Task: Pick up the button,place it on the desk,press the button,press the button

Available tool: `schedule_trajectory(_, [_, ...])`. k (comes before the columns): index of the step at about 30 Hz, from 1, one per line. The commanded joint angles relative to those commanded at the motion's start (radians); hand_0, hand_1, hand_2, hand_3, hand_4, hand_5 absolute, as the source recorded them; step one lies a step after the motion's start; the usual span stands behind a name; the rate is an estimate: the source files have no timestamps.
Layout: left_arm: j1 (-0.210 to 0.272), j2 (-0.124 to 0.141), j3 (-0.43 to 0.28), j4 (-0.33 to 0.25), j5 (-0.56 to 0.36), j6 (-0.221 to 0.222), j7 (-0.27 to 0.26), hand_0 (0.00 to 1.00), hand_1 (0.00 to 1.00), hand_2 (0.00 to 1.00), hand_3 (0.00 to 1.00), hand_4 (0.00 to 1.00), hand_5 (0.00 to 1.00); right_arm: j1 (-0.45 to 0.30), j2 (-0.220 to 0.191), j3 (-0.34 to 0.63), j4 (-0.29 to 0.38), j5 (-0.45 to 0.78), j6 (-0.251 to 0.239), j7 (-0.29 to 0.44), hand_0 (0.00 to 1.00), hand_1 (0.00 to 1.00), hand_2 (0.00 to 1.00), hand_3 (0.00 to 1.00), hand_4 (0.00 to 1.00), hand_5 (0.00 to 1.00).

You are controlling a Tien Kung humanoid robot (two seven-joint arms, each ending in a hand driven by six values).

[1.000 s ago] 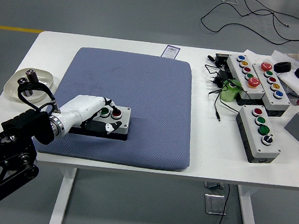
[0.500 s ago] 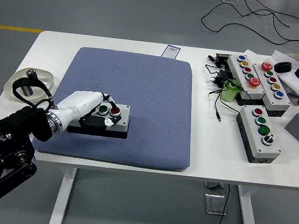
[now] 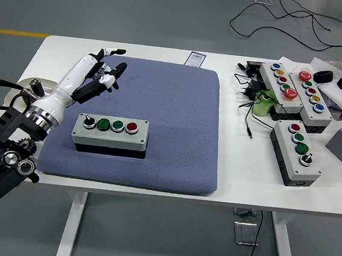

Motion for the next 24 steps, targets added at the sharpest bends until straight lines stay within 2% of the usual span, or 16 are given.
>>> schedule_trajectory(3, [0.007,-0.004,0.013,0.026,-0.13,-0.012,-0.068,0.897,0.917,0.985,0.943,0.737,0.998,-0.001,0.0,0.001,0.0,-0.003,0.001,0.0,0.673,0.658,0.674,0.624,0.31,0.173])
schedule_trajectory(6, [0.014,-0.009,0.016,0.042,-0.254,-0.022,-0.103,0.897,0.917,0.985,0.943,0.737,0.998,-0.003,0.0,0.004,0.0,-0.006,0.0,-0.001,0.673,0.658,0.674,0.624,0.31,0.173])
schedule_trajectory(12, [0.02,-0.01,0.015,0.057,-0.469,-0.003,-0.108,0.892,0.912,0.973,0.928,0.734,0.998,-0.007,0.0,0.011,0.0,-0.017,0.001,-0.001,0.673,0.658,0.674,0.624,0.31,0.173])
schedule_trajectory(24, [0.026,-0.006,0.015,0.062,-0.475,-0.002,-0.105,0.877,0.903,0.961,0.92,0.736,0.998,-0.007,0.001,0.012,0.0,-0.017,0.001,0.0,0.673,0.658,0.674,0.624,0.31,0.173])
